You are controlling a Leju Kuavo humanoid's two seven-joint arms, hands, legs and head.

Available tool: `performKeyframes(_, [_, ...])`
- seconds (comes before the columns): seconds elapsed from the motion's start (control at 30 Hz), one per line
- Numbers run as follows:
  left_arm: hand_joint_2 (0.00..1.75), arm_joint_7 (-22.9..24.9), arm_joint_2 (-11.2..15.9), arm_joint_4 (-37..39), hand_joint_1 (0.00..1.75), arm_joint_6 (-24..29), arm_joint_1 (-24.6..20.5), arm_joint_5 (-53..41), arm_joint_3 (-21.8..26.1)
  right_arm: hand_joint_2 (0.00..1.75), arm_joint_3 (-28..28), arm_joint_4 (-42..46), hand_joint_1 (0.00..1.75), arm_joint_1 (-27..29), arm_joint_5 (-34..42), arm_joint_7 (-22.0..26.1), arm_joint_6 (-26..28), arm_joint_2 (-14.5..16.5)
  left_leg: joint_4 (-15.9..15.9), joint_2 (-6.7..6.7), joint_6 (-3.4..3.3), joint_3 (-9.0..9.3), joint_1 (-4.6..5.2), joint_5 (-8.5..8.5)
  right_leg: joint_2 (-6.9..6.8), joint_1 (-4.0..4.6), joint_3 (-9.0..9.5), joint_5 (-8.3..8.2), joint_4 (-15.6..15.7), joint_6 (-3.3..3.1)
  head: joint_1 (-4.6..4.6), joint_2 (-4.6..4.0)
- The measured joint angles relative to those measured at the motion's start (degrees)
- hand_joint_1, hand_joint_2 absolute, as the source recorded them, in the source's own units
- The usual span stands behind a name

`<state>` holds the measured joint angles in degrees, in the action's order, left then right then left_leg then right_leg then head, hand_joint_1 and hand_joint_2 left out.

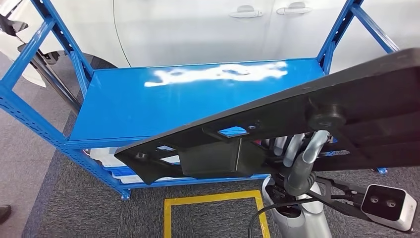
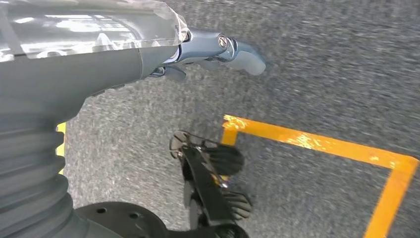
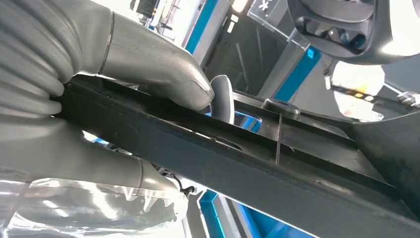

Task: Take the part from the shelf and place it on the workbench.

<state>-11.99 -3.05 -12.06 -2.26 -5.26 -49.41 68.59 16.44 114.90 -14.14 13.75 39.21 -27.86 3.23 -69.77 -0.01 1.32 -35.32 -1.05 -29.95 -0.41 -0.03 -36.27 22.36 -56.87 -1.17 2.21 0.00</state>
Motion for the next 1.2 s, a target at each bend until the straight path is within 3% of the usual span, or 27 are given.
performKeyframes(0.07, [1.75,0.02,0.15,-0.03,0.00,-0.03,-0.16,-0.01,0.00,1.75,0.07,-0.01,1.75,-0.25,0.00,0.00,0.15,-0.10,8.52,-0.03,-0.44,6.06,0.20,0.59,0.01,0.11,-1.17,-0.88,-0.46,0.45,0.00,0.00])
performKeyframes(0.1, [1.75,0.04,0.22,-0.04,0.00,-0.01,-0.22,-0.01,0.00,1.75,0.16,-0.05,1.75,-0.48,0.01,0.00,0.29,-0.15,11.46,-0.08,-0.68,7.85,0.33,0.27,0.00,0.13,-1.42,-1.35,-0.52,0.73,-0.01,0.00])
performKeyframes(0.13, [1.75,0.10,0.28,-0.04,0.00,0.04,-0.27,-0.01,0.01,1.75,0.27,-0.14,1.75,-0.79,0.07,0.00,0.46,-0.23,13.12,-0.13,-0.91,8.66,0.53,-0.11,-0.01,0.11,-1.56,-1.87,-0.45,1.06,0.00,0.00])
performKeyframes(0.2, [1.75,0.25,0.35,-0.05,0.00,0.22,-0.23,-0.02,0.04,1.75,0.44,-0.39,1.75,-1.40,0.34,0.00,0.83,-0.56,13.85,-0.12,-1.54,8.32,0.51,0.76,0.06,0.00,-1.64,-2.71,-0.02,1.73,0.00,0.00])
performKeyframes(0.23, [1.75,0.35,0.38,-0.05,0.00,0.34,-0.25,-0.02,0.05,1.75,0.47,-0.54,1.75,-1.64,0.52,0.00,0.94,-0.80,14.10,-0.03,-1.95,8.01,0.40,1.36,0.15,-0.05,-1.95,-2.09,-0.32,2.06,0.01,0.00])
performKeyframes(0.3, [1.75,0.49,0.39,-0.06,0.00,0.54,-0.29,-0.03,0.07,1.75,0.45,-0.80,1.75,-1.91,0.74,0.00,0.79,-1.31,14.44,0.18,-2.65,6.96,0.11,2.79,0.29,-0.27,-3.51,2.36,-4.44,2.66,0.00,0.00])
performKeyframes(0.37, [1.75,0.58,0.42,-0.07,0.00,0.68,-0.27,-0.04,0.08,1.75,0.38,-1.07,1.75,-1.97,0.74,0.00,0.22,-1.63,14.33,0.25,-2.82,5.43,0.13,3.92,0.32,-0.60,-5.67,7.72,-12.34,3.18,0.00,0.00])
performKeyframes(0.4, [1.75,0.60,0.42,-0.07,0.00,0.72,-0.24,-0.07,0.08,1.75,0.33,-1.16,1.75,-1.90,0.62,0.00,-0.07,-1.71,14.24,0.28,-2.74,4.70,0.11,4.40,0.32,-0.76,-6.12,8.86,-15.34,3.41,0.00,0.00])
performKeyframes(0.43, [1.75,0.58,0.42,-0.07,0.00,0.73,-0.20,-0.11,0.09,1.75,0.29,-1.23,1.75,-1.78,0.37,0.00,-0.32,-1.73,14.12,0.29,-2.61,4.03,0.07,4.80,0.31,-0.93,-5.61,8.76,-16.43,3.58,0.00,-0.01])
performKeyframes(0.47, [1.75,0.54,0.41,-0.07,0.00,0.72,-0.16,-0.18,0.09,1.75,0.27,-1.26,1.75,-1.61,-0.02,0.00,-0.48,-1.68,13.95,0.30,-2.44,3.44,0.01,5.12,0.30,-1.09,-3.91,7.71,-15.18,3.68,0.00,0.00])
performKeyframes(0.5, [1.75,0.47,0.40,-0.07,0.00,0.69,-0.13,-0.26,0.09,1.75,0.26,-1.22,1.75,-1.42,-0.50,0.00,-0.56,-1.57,13.69,0.29,-2.25,2.96,-0.08,5.35,0.30,-1.24,-1.15,6.23,-11.74,3.72,0.00,0.00])
performKeyframes(0.57, [1.75,0.26,0.41,-0.07,0.00,0.57,-0.16,-0.41,0.09,1.75,0.29,-0.96,1.75,-1.07,-1.40,0.00,-0.36,-1.26,13.10,0.26,-1.72,2.09,-0.12,5.66,0.41,-1.21,4.41,4.91,-3.57,3.53,0.00,0.00])
performKeyframes(0.63, [1.75,0.06,0.42,-0.07,0.00,0.42,-0.22,-0.57,0.09,1.75,0.32,-0.41,1.75,-0.51,-2.09,0.00,0.09,-0.95,12.80,0.23,-0.96,1.59,-0.08,6.12,0.54,-0.84,6.32,5.17,-0.02,3.01,0.00,0.00])
performKeyframes(0.7, [1.75,0.00,0.43,-0.07,0.00,0.25,-0.18,-0.74,0.09,1.75,0.33,0.15,1.75,0.17,-2.62,0.00,0.30,-0.61,12.78,0.22,-0.11,1.44,-0.16,6.49,0.49,-0.70,5.91,4.68,0.14,2.12,0.00,-0.01])
performKeyframes(0.73, [1.75,0.01,0.44,-0.07,0.00,0.17,-0.14,-0.82,0.09,1.75,0.33,0.36,1.75,0.37,-2.82,0.00,0.26,-0.40,12.36,0.22,0.21,1.16,-0.22,5.88,0.39,-0.72,5.64,4.30,0.28,1.53,0.01,-0.01])
performKeyframes(0.8, [1.75,0.01,0.45,-0.06,0.00,0.02,-0.10,-0.94,0.08,1.75,0.34,0.72,1.75,0.64,-3.16,0.00,0.13,0.10,8.65,0.21,0.60,-0.25,-0.33,2.09,0.17,-0.79,4.75,3.28,0.56,0.33,0.01,-0.01])
performKeyframes(0.87, [1.75,0.01,0.47,-0.07,0.00,-0.07,-0.09,-0.99,0.08,1.75,0.35,0.94,1.75,1.01,-3.41,0.00,0.08,0.59,1.16,0.18,0.78,-2.48,-0.31,-3.10,0.09,-0.46,3.40,2.30,0.41,-0.21,0.01,0.00])
performKeyframes(0.9, [1.75,0.01,0.51,-0.07,0.00,-0.08,-0.09,-0.99,0.08,1.75,0.36,0.97,1.75,1.21,-3.50,0.00,0.07,0.76,-2.20,0.18,0.86,-3.16,-0.29,-4.45,0.08,-0.28,2.60,1.77,0.26,-0.30,0.01,0.00])
performKeyframes(0.93, [1.75,0.01,0.55,-0.07,0.00,-0.10,-0.09,-0.99,0.09,1.75,0.36,0.99,1.75,1.38,-3.57,0.00,0.09,0.89,-4.04,0.17,0.86,-3.10,-0.26,-4.51,0.08,-0.13,1.75,1.24,0.06,-0.33,0.01,0.00])
performKeyframes(0.97, [1.75,0.01,0.58,-0.07,0.00,-0.11,-0.09,-0.99,0.09,1.75,0.38,1.04,1.75,1.51,-3.66,0.00,0.11,1.00,-3.85,0.17,0.78,-2.07,-0.24,-3.35,0.09,0.00,0.89,0.75,-0.20,-0.31,0.00,-0.01])
performKeyframes(1.0, [1.75,0.01,0.61,-0.07,0.00,-0.13,-0.10,-1.00,0.09,1.75,0.40,1.14,1.75,1.63,-3.80,0.00,0.17,1.11,-1.55,0.18,0.61,-0.01,-0.24,-1.55,0.10,0.10,0.04,0.28,-0.49,-0.25,0.00,0.00])
performKeyframes(1.03, [1.75,0.01,0.62,-0.07,0.00,-0.14,-0.15,-1.01,0.09,1.75,0.46,1.27,1.75,1.74,-3.99,0.00,0.26,1.24,2.26,0.18,0.35,2.74,-0.20,-0.31,0.12,0.16,-0.71,-0.17,-0.82,-0.15,0.01,-0.01])
performKeyframes(1.1, [1.75,-0.02,0.66,-0.08,0.00,-0.13,-0.26,-1.02,0.08,1.75,0.66,1.67,1.75,1.96,-4.35,0.00,0.42,1.57,10.06,0.11,-0.24,7.71,0.11,-0.17,0.11,0.27,-1.69,-1.08,-1.22,0.34,0.01,0.00])
performKeyframes(1.13, [1.75,-0.04,0.68,-0.08,0.00,-0.11,-0.28,-1.02,0.07,1.75,0.78,1.82,1.75,2.03,-4.44,0.00,0.45,1.71,12.33,0.05,-0.53,8.89,0.32,-0.68,0.08,0.25,-1.85,-1.57,-1.23,0.66,0.01,0.00])
performKeyframes(1.2, [1.75,-0.07,0.70,-0.09,0.00,-0.10,-0.20,-1.02,0.08,1.75,0.93,2.05,1.75,2.14,-4.47,0.00,0.50,1.90,13.28,-0.05,-1.19,8.70,0.55,-0.21,0.04,0.17,-1.84,-2.74,-0.80,1.41,0.00,0.00])
